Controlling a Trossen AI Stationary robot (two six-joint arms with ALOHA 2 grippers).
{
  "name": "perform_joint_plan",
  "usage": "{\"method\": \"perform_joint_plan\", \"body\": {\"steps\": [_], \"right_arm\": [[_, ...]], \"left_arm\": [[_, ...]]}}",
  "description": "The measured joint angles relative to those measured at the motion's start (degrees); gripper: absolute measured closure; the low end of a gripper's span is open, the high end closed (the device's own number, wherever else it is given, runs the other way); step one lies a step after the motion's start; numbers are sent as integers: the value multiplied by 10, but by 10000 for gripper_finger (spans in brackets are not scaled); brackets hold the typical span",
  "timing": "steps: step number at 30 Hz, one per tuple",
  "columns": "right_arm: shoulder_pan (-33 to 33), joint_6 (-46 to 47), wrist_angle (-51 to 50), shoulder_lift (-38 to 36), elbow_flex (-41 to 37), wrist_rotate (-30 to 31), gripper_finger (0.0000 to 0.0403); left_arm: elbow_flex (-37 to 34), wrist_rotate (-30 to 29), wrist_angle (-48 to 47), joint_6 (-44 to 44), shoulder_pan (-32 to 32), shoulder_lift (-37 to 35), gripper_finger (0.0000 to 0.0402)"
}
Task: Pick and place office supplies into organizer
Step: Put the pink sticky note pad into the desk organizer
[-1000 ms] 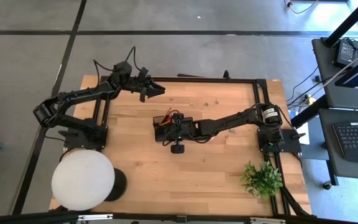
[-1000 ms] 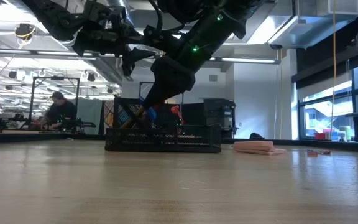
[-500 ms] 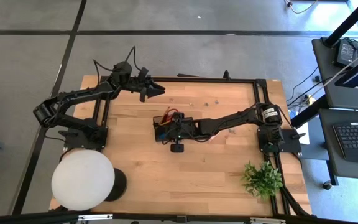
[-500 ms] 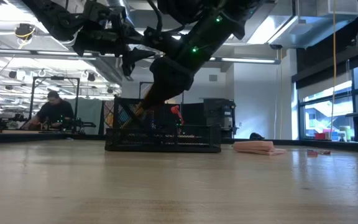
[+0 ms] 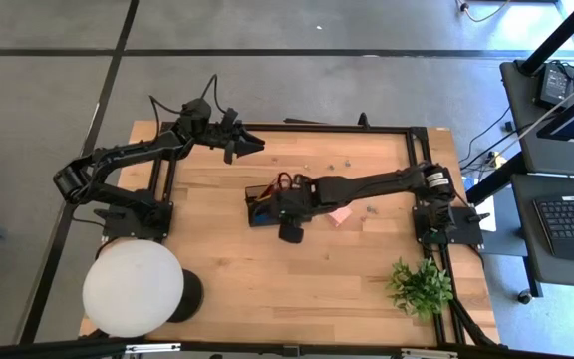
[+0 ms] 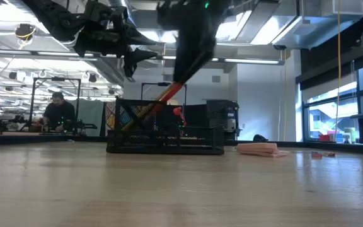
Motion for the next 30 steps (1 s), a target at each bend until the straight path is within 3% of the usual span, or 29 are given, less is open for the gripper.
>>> {"method": "perform_joint_plan", "body": {"steps": [7, 11, 15, 24, 30], "right_arm": [[3, 98, -256, -4, 68, -14, 236], [3, 103, -306, -26, 42, -34, 236], [-10, 94, -258, -60, -24, -65, 236], [-42, 167, -62, -95, -195, -63, 236], [-50, 226, -32, -90, -268, -62, 236]], "left_arm": [[0, 0, -5, 0, 0, 0, 255], [0, 0, -5, 0, 0, 0, 255], [0, 0, -9, 0, 0, 0, 255], [0, 0, -12, 0, 0, 0, 255], [0, 0, -14, 0, 0, 0, 255]]}}
